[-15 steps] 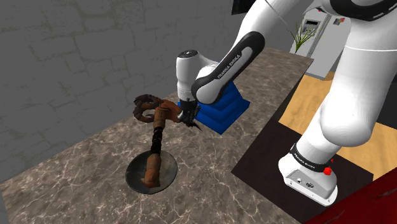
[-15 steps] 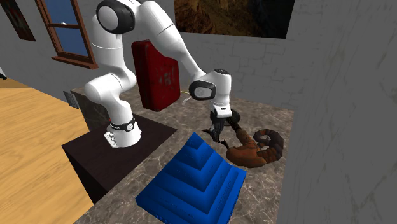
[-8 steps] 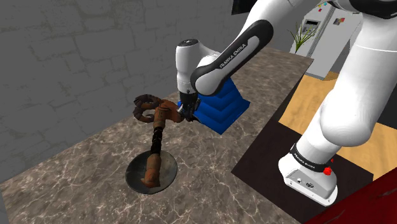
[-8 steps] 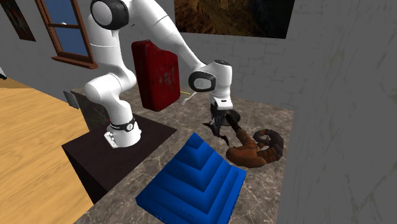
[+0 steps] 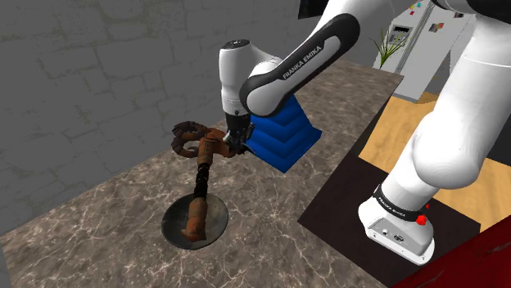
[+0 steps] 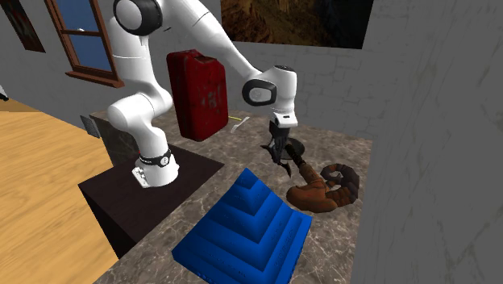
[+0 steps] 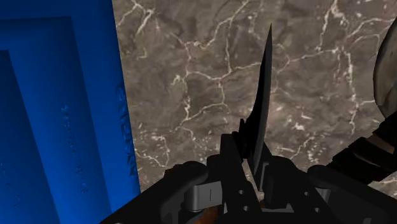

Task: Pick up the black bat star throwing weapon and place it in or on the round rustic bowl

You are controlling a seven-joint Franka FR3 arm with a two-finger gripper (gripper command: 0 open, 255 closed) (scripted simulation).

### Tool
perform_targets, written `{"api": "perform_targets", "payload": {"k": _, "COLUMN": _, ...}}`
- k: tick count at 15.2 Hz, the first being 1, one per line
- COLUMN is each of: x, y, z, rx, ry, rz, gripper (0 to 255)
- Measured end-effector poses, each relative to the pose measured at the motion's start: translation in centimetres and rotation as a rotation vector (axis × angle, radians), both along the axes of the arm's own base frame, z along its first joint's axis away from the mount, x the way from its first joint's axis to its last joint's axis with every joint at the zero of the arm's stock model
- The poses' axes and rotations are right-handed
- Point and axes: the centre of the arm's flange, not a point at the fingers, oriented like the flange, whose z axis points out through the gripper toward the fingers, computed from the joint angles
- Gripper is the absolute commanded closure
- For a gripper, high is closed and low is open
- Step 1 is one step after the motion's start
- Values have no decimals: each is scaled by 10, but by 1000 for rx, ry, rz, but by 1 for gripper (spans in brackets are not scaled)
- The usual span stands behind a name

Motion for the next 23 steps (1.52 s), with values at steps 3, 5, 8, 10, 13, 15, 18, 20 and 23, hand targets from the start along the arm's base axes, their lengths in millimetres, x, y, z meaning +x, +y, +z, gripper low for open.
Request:
{"api": "perform_targets", "payload": {"k": 3, "x": -12, "y": 36, "z": 0, "rx": 0, "ry": 0, "rz": 1, "gripper": 255}}
{"api": "perform_targets", "payload": {"k": 5, "x": -22, "y": 64, "z": 0, "rx": 0, "ry": 0, "rz": 1, "gripper": 255}}
{"api": "perform_targets", "payload": {"k": 8, "x": -31, "y": 101, "z": -1, "rx": -1, "ry": 0, "rz": 0, "gripper": 255}}
{"api": "perform_targets", "payload": {"k": 10, "x": -40, "y": 126, "z": -1, "rx": -2, "ry": 1, "rz": -2, "gripper": 255}}
{"api": "perform_targets", "payload": {"k": 13, "x": -52, "y": 161, "z": -1, "rx": -2, "ry": 1, "rz": -2, "gripper": 255}}
{"api": "perform_targets", "payload": {"k": 15, "x": -60, "y": 188, "z": 0, "rx": -2, "ry": 1, "rz": -2, "gripper": 255}}
{"api": "perform_targets", "payload": {"k": 18, "x": -71, "y": 221, "z": -4, "rx": 0, "ry": 1, "rz": -1, "gripper": 255}}
{"api": "perform_targets", "payload": {"k": 20, "x": -73, "y": 227, "z": -14, "rx": 0, "ry": 1, "rz": -1, "gripper": 255}}
{"api": "perform_targets", "payload": {"k": 23, "x": -72, "y": 230, "z": -25, "rx": 3, "ry": -4, "rz": -1, "gripper": 255}}
